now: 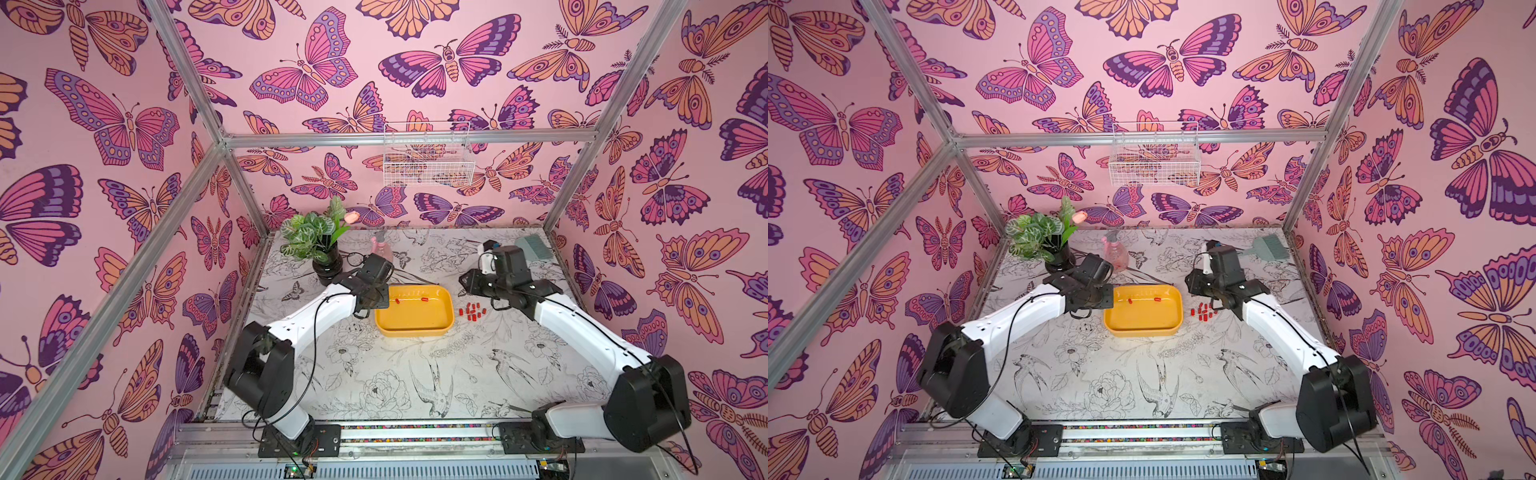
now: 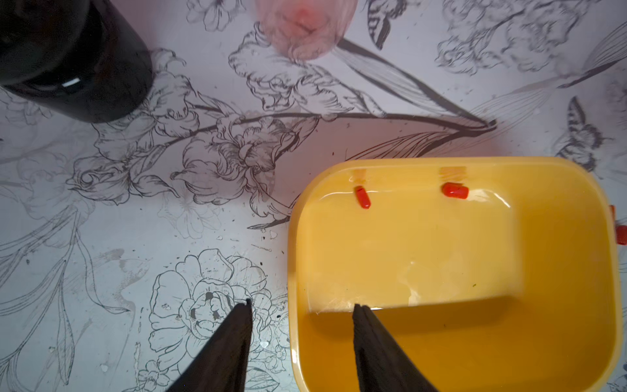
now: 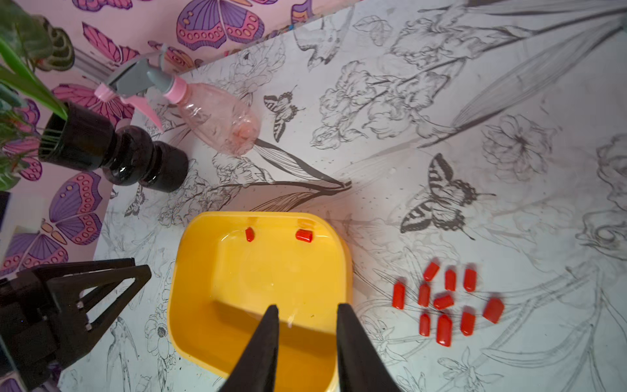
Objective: Take the screw protection sleeves out of the storage box
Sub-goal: Pick up the screw protection sleeve from the storage box.
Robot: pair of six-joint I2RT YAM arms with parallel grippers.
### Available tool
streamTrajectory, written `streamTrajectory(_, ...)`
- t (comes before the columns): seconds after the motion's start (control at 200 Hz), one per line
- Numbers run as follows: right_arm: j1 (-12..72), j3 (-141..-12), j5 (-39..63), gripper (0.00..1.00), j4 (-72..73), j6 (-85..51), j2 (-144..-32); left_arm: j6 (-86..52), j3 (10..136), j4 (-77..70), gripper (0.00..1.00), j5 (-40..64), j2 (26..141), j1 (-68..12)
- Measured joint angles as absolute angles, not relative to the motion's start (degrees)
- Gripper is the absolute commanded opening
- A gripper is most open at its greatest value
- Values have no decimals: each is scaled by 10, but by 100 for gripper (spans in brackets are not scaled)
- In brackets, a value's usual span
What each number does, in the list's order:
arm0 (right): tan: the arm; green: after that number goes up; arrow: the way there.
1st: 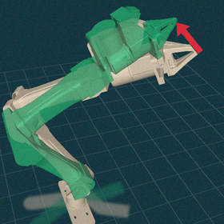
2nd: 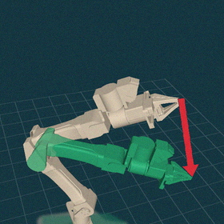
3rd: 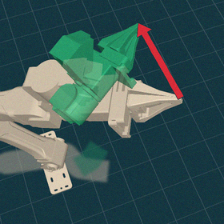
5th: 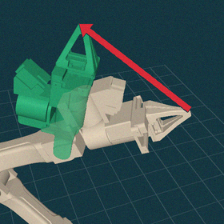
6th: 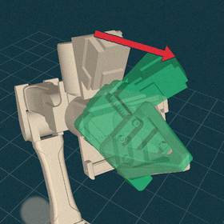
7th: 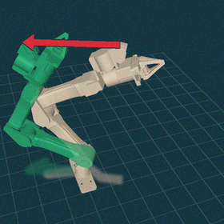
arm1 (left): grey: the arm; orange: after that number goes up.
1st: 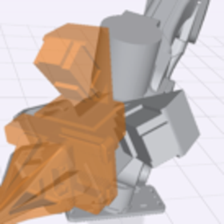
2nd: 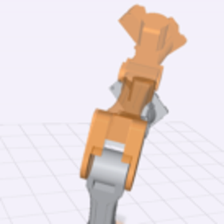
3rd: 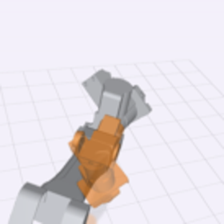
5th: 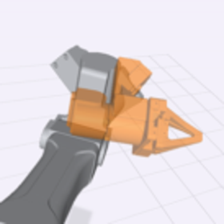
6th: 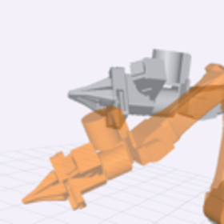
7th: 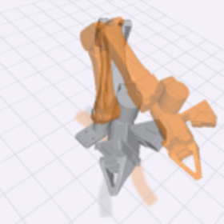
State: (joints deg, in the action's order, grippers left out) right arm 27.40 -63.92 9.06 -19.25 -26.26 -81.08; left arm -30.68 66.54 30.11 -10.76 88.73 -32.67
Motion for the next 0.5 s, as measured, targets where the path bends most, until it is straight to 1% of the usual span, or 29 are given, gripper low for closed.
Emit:
streamTrajectory(0.105, 330, -707, 59, 30, -219, -250, -862, -314, 597, 239, 49, -129, 820, -326)
streamTrajectory(0.215, 368, -752, 37, 29, -237, -243, -919, -325, 543, 188, 48, -135, 769, -316)
streamTrajectory(0.391, 415, -826, 23, 29, -268, -239, -1034, -350, 470, 121, 46, -128, 691, -272)
streamTrajectory(0.496, 440, -868, 25, 30, -277, -240, -1093, -366, 441, 91, 46, -115, 665, -243)
